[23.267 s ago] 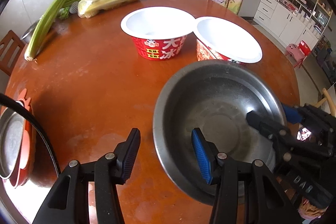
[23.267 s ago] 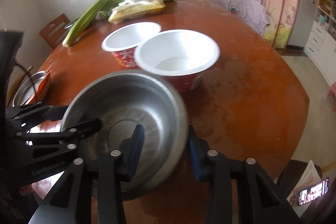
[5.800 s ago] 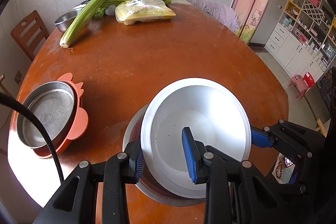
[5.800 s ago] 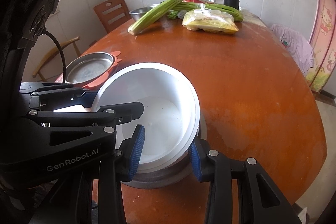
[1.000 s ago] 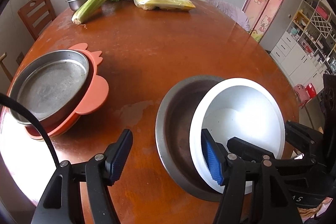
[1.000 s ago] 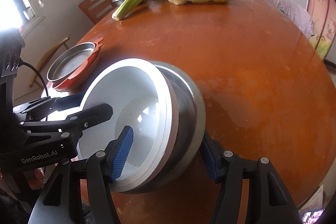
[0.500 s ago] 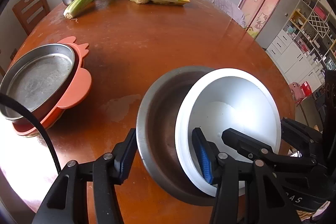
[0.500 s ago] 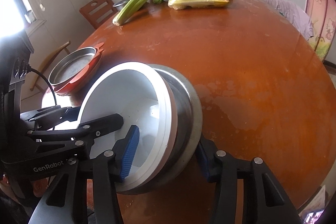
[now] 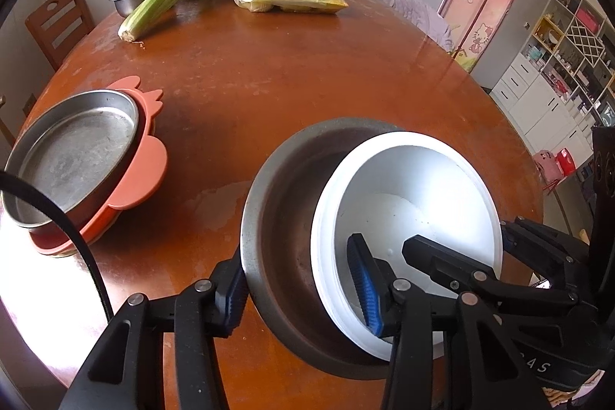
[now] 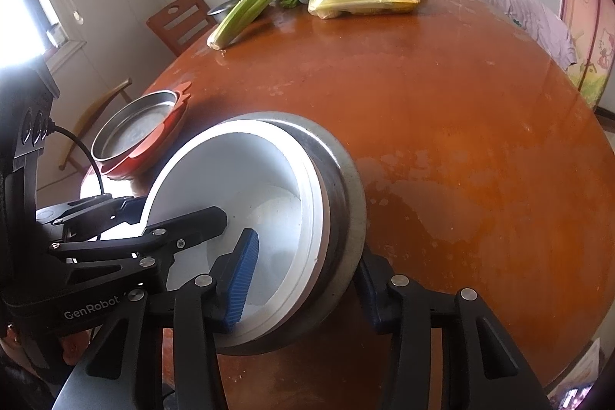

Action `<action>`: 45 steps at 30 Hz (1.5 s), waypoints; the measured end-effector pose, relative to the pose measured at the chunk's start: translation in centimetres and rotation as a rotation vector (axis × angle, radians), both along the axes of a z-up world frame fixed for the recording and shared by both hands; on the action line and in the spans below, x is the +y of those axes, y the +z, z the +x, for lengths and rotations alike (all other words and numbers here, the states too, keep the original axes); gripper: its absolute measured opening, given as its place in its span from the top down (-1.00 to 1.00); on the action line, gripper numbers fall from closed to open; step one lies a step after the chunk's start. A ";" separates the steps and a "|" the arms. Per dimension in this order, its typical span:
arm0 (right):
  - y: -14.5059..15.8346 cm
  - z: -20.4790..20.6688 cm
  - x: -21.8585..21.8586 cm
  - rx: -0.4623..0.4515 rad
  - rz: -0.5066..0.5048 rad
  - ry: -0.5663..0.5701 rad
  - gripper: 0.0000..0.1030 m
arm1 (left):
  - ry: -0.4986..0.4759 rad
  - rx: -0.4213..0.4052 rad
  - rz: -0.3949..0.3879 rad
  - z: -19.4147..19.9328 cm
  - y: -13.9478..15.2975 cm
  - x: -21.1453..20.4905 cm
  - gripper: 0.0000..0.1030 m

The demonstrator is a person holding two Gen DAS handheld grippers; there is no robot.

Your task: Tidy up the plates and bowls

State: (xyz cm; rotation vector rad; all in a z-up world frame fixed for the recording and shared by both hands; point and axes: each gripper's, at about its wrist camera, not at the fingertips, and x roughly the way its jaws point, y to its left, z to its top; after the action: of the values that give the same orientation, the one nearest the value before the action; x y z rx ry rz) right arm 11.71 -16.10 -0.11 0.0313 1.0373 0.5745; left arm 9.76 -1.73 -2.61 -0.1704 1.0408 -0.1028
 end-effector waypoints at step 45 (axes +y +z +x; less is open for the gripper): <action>8.9 2.7 15.3 -0.164 0.042 0.162 0.03 | 0.158 -0.175 0.048 0.0 9.6 14.7 0.08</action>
State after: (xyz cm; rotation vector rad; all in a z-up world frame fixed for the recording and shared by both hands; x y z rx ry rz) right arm 14.44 -0.80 8.78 -0.0626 0.8728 0.7338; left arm 9.72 12.96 7.01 -0.1962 0.8513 0.0498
